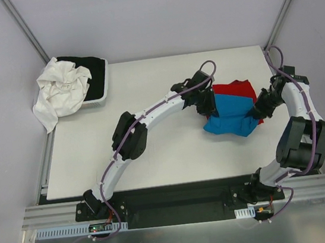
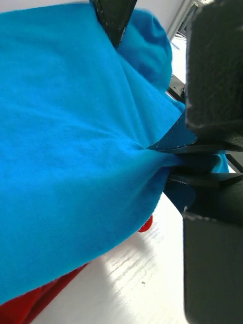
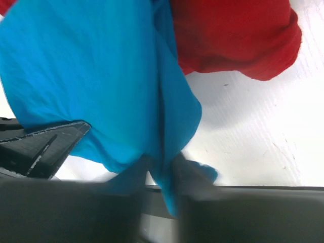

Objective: Fold and stack the t-shirts
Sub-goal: Neatly place the folded tshirt to the corner

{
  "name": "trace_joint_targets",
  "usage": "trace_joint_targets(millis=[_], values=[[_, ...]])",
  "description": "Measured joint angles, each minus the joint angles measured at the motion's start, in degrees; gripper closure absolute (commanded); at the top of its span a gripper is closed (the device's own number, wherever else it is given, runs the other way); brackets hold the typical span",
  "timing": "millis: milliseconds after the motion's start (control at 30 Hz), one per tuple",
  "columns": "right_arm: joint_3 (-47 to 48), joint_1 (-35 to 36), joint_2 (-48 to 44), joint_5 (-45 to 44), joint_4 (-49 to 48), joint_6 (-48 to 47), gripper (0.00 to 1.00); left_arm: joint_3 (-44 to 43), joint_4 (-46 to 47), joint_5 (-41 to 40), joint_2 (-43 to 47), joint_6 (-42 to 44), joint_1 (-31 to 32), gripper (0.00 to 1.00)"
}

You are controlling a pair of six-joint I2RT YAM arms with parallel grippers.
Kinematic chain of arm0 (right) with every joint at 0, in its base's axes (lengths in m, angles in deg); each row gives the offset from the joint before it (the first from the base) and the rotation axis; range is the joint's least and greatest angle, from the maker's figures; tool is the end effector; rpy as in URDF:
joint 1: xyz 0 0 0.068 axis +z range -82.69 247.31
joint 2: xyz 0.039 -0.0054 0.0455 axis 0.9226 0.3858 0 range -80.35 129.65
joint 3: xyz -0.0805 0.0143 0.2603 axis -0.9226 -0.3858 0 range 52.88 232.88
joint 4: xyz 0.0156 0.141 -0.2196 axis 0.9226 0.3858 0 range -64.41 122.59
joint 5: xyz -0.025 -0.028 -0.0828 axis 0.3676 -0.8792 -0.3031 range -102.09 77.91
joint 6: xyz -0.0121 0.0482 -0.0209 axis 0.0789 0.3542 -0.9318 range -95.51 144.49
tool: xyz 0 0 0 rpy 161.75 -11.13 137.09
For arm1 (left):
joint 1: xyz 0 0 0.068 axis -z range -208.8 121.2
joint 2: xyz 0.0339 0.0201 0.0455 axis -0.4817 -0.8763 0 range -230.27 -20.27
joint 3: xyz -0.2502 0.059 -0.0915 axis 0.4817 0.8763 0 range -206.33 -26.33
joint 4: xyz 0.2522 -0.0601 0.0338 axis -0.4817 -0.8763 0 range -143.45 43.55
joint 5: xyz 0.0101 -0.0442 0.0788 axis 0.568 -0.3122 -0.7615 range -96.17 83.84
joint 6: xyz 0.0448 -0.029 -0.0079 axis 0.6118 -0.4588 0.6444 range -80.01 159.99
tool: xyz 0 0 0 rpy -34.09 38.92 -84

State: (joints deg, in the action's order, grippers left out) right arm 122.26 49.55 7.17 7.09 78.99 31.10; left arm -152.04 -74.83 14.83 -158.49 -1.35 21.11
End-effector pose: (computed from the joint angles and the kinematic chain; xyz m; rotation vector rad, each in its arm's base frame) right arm 0.2838 -0.0785 0.2560 0.5085 2.7140 0.4206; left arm 0.3446 -0.4291 0.2247 0.4050 2.5215 -1.1608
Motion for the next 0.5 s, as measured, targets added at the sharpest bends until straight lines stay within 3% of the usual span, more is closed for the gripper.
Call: trace_joint_targets(millis=[33, 67, 100, 133, 500], values=[[-0.2, 0.0, 0.3, 0.2, 0.0, 0.3, 0.21, 0.1, -0.1, 0.2, 0.0, 0.0, 0.0, 0.60], [-0.3, 0.0, 0.7, 0.3, -0.1, 0.1, 0.17, 0.2, -0.2, 0.2, 0.0, 0.2, 0.1, 0.44], [-0.3, -0.1, 1.1, 0.6, -0.1, 0.0, 0.13, 0.2, -0.3, 0.2, 0.0, 0.4, 0.0, 0.08], [-0.3, -0.1, 1.4, 0.8, -0.2, -0.1, 0.10, 0.2, -0.3, 0.4, 0.0, 0.6, 0.0, 0.01], [1.9, -0.1, 1.6, 1.2, 1.0, -0.9, 0.12, 7.1, -1.1, -1.4, 4.0, 2.0, -0.2, 0.01]])
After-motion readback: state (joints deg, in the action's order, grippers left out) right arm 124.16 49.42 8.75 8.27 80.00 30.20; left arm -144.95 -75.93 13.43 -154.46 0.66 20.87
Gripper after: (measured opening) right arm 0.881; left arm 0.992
